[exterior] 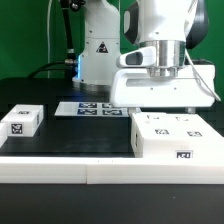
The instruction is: Assemble cabinet
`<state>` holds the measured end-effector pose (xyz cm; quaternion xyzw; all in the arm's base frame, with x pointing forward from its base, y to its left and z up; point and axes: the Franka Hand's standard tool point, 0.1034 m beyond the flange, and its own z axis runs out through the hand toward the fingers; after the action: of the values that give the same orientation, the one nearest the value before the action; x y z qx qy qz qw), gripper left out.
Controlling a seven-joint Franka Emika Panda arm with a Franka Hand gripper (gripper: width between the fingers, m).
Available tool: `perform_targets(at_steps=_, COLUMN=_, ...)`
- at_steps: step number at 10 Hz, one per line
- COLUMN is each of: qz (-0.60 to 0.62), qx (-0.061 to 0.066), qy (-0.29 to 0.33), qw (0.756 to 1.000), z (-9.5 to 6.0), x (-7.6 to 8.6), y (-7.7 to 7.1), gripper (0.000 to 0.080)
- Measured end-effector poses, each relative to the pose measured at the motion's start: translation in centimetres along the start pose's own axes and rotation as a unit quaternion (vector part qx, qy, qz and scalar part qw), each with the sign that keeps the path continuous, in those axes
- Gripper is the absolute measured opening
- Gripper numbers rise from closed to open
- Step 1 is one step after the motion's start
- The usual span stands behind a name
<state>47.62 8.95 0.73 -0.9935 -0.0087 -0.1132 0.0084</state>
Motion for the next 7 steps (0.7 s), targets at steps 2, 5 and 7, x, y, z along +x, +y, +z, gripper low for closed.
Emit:
perform_targets(at_steps=2, qz=-0.008, qx=-0.001, qy=0.001, qw=1.000, z=0.13, x=0.12, y=0.25, gripper=0.0797)
perform_targets(at_steps=5, qz=-0.012, qx=-0.001, qy=0.000, qw=1.000, z=0.13, x=0.11, y=0.24, gripper=0.0797)
perform_targets(at_steps=7, qz=-0.013, qx=-0.002, qy=0.002, qw=1.000, z=0.19, x=0.43, y=0.47, gripper=0.0797)
